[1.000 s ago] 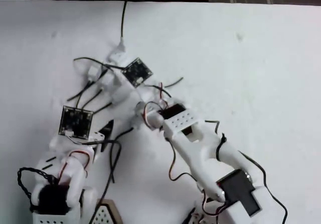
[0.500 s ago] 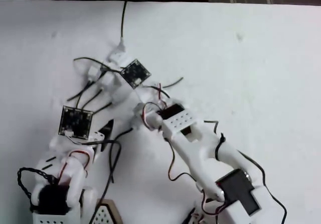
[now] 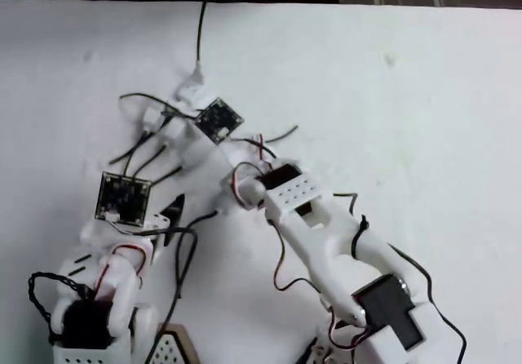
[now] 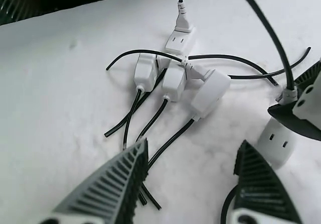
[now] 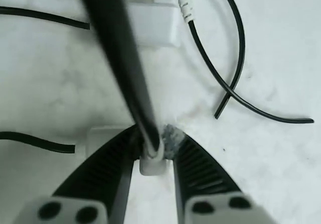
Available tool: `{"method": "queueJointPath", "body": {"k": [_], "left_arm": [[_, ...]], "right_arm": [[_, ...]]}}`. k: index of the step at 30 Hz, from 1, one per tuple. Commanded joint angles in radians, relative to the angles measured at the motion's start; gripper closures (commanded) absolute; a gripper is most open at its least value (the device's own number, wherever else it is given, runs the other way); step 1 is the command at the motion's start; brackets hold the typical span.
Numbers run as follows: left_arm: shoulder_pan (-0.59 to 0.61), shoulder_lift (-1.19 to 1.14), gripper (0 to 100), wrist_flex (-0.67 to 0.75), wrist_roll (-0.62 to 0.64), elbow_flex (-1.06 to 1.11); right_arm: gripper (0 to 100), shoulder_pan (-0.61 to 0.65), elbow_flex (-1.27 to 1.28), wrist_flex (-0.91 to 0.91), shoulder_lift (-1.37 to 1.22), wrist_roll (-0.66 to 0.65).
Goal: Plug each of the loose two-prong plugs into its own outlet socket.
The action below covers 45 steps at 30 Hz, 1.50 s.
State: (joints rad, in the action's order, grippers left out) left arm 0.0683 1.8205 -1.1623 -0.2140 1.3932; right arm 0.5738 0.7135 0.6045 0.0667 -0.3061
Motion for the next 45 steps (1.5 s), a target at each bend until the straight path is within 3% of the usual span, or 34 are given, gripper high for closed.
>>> {"method": "queueJointPath", "body": {"k": [1,10,17,24,30,34,45], "left_arm": [[0.007,-0.002,72,0.017,-0.009,-0.003],[0.007,-0.002,72,0.017,-0.009,-0.003],[0.007,-0.002,72,0.018,-0.009,-0.003],[0.007,-0.002,72,0.017,-0.009,-0.003],[0.007,-0.002,72,0.017,-0.009,-0.003],[0.007,-0.002,72,0.017,-0.009,-0.003],[0.007,-0.002,72,0.015,-0.009,-0.006]], "right_arm": [[98.1,-0.039,0.014,0.041,0.013,-0.003],[98.1,-0.035,0.009,0.137,-0.004,0.008],[98.1,0.002,0.017,0.199,0.071,0.328],[98.1,0.025,0.043,0.197,0.067,0.483],[98.1,0.028,0.137,0.090,0.077,0.491],[98.1,0.050,0.216,-0.001,0.094,0.425],[98.2,0.090,0.522,-0.145,0.441,0.414]]}}
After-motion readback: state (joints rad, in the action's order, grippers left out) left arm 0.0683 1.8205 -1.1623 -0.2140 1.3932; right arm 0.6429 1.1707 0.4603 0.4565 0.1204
